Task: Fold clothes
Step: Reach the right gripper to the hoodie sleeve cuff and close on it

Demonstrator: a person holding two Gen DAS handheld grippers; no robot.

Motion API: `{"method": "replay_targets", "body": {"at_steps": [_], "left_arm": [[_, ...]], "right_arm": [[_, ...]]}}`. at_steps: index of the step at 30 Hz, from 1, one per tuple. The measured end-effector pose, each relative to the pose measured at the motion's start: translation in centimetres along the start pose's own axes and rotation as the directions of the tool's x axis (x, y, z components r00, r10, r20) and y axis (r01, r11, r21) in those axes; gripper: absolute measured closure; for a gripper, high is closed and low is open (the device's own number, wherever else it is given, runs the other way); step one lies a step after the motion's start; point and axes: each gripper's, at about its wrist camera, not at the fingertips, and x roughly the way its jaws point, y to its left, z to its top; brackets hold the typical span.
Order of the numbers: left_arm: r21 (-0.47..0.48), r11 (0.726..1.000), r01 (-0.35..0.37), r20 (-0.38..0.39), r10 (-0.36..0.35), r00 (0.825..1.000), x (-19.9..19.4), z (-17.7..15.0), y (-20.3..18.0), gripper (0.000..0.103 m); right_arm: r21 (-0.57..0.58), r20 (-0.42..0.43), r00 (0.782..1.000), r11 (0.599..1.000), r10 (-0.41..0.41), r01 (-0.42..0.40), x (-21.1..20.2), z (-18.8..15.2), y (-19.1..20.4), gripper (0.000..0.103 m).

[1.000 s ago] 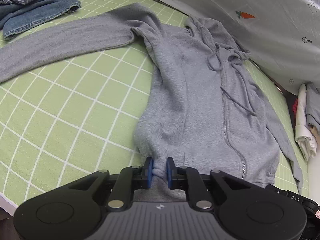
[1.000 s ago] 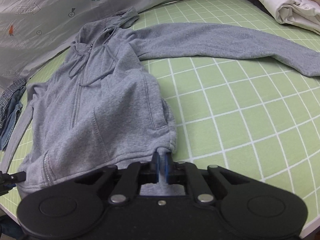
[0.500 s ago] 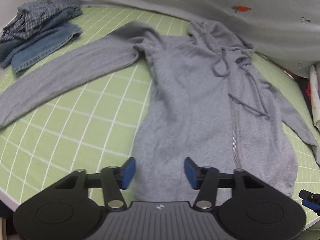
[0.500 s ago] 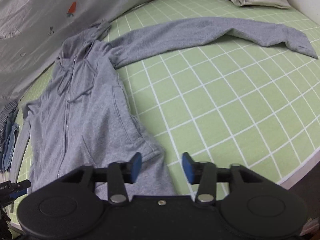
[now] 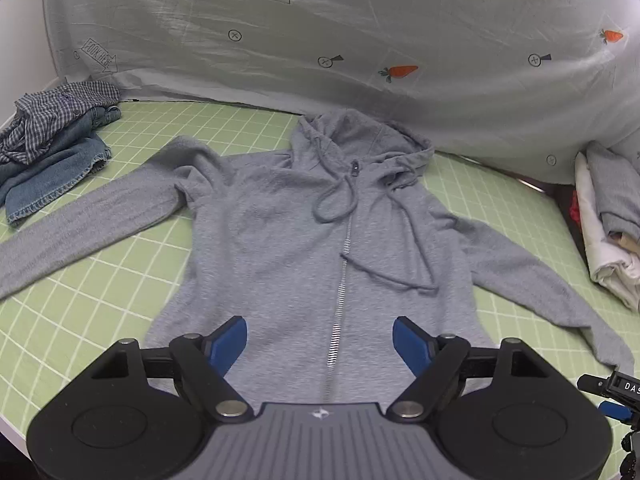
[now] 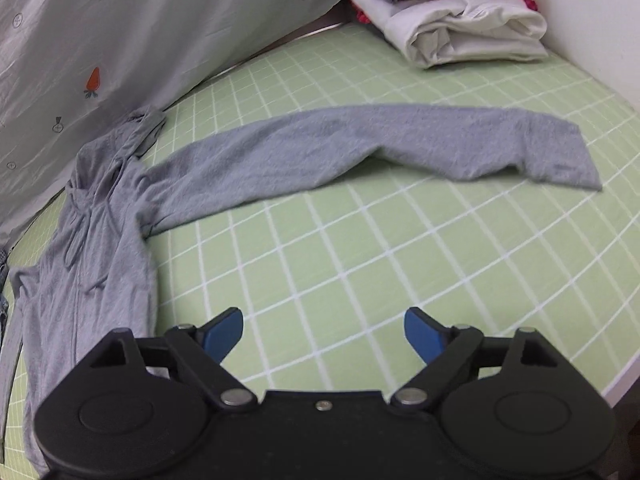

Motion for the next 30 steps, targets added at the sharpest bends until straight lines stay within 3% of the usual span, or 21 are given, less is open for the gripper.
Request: {"method": "replay_targets", "body": {"at_steps": [5,11,14,17,19,21,23,26,29,30], "left_arm": [[-0.086,0.996,-0.027,-0.009,0.026,1.000,-0.2,-1.6,-4.9,0.016],[-0.042,0.997,-0.070,-0.068,0.067,0.995,0.0,-3.2,-9.8,0.015],[-0.014,0.996,-0.088,-0.090,0.087,0.992,-0.1,-3.8,-11.4,0.015],[-0.017,0.995,-0.101,-0.101,0.099,0.990,-0.3,-4.0,-12.2,0.015],[-0.029,0.994,-0.105,-0.101,0.101,0.990,-0.2,-4.0,-12.6,0.015],[-0.041,0.993,-0.108,-0.102,0.103,0.989,-0.2,-4.0,-12.9,0.015],[-0.051,0.993,-0.108,-0.103,0.103,0.989,-0.1,-3.9,-13.3,0.015],[-0.046,0.994,-0.097,-0.106,0.092,0.990,0.4,-3.8,-14.1,0.015],[-0.027,0.996,-0.087,-0.101,0.084,0.991,0.3,-3.7,-14.5,0.015],[-0.020,0.996,-0.084,-0.100,0.082,0.992,0.3,-3.6,-14.6,0.015]], "right_arm": [[-0.014,0.035,0.996,0.996,-0.087,0.088,2.2,4.4,-6.9,0.013],[0.064,0.050,0.971,0.971,-0.235,0.232,5.3,8.8,-15.1,0.013],[0.108,0.034,0.965,0.961,-0.261,0.256,6.5,9.5,-18.1,0.015],[0.073,0.035,0.965,0.964,-0.260,0.257,6.8,9.3,-18.6,0.029],[0.049,0.036,0.965,0.965,-0.260,0.258,7.0,9.2,-19.0,0.046],[0.003,0.037,0.973,0.974,-0.227,0.227,6.7,9.0,-18.8,0.070],[-0.045,0.037,0.981,0.981,-0.189,0.191,6.4,8.7,-18.4,0.086],[-0.030,0.028,0.978,0.978,-0.208,0.209,5.5,8.2,-19.2,0.089],[0.041,0.027,0.948,0.948,-0.317,0.316,3.9,7.3,-21.2,0.089],[0.060,0.024,0.947,0.946,-0.320,0.319,3.5,7.0,-21.8,0.089]]}}
